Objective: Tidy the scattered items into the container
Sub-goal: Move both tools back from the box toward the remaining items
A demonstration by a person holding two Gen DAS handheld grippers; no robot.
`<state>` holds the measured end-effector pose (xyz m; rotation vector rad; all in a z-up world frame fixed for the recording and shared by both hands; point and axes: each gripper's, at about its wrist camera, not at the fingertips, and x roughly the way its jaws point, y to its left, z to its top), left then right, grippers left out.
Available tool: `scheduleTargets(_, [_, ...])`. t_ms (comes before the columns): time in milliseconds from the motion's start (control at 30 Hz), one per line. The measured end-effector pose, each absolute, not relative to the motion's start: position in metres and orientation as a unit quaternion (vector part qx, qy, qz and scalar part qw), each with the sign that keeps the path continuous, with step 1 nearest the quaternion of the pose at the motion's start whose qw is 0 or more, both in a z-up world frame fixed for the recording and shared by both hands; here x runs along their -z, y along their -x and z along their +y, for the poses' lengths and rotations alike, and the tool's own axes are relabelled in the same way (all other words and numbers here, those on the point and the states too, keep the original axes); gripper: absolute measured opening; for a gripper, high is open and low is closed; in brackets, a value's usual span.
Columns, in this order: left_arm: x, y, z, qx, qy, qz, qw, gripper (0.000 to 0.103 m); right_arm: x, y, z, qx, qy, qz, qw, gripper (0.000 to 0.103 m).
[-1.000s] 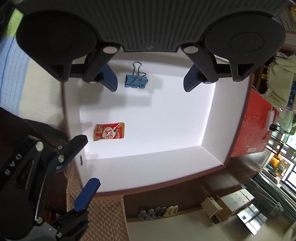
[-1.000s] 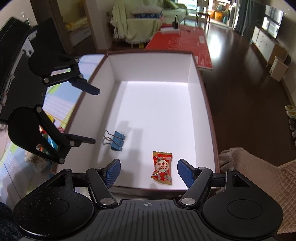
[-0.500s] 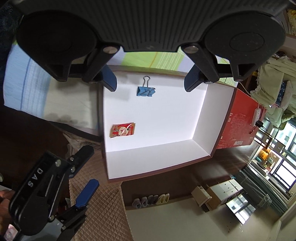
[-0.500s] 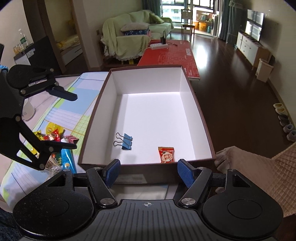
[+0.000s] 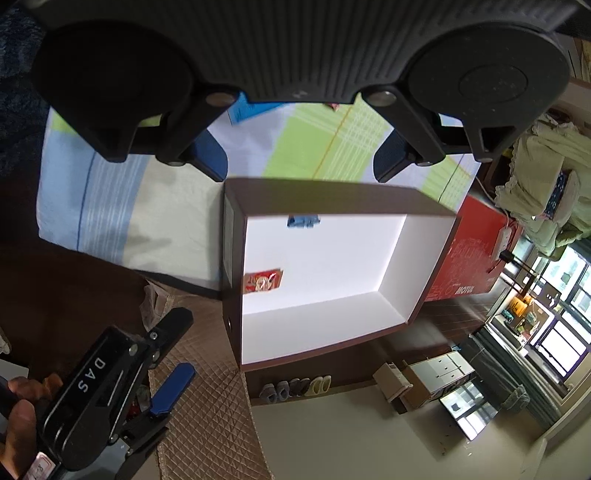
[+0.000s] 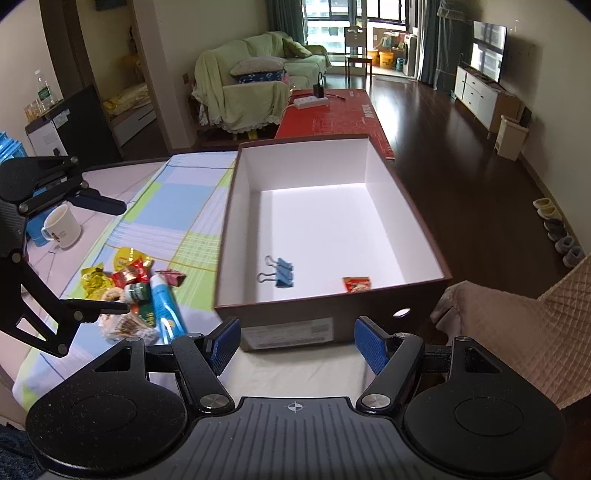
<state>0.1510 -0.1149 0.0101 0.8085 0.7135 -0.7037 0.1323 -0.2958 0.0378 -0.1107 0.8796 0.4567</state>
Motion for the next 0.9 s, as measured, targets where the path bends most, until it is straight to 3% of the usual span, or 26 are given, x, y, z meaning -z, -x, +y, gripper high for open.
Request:
scheduleTargets(567, [0.010,-0.094,0.051,0.257,-0.292,0.403,0.828,0.084,0.001,-0.085,-0.222,-0.250,0.033,0.449,0.857,0.071])
scheduleTargets(900, [0.018,-0.081,0.111,0.225,-0.241,0.430,0.841,0.084,0.026,-0.088,-0.176,-0.265,0.035,0.468,0.842,0.071])
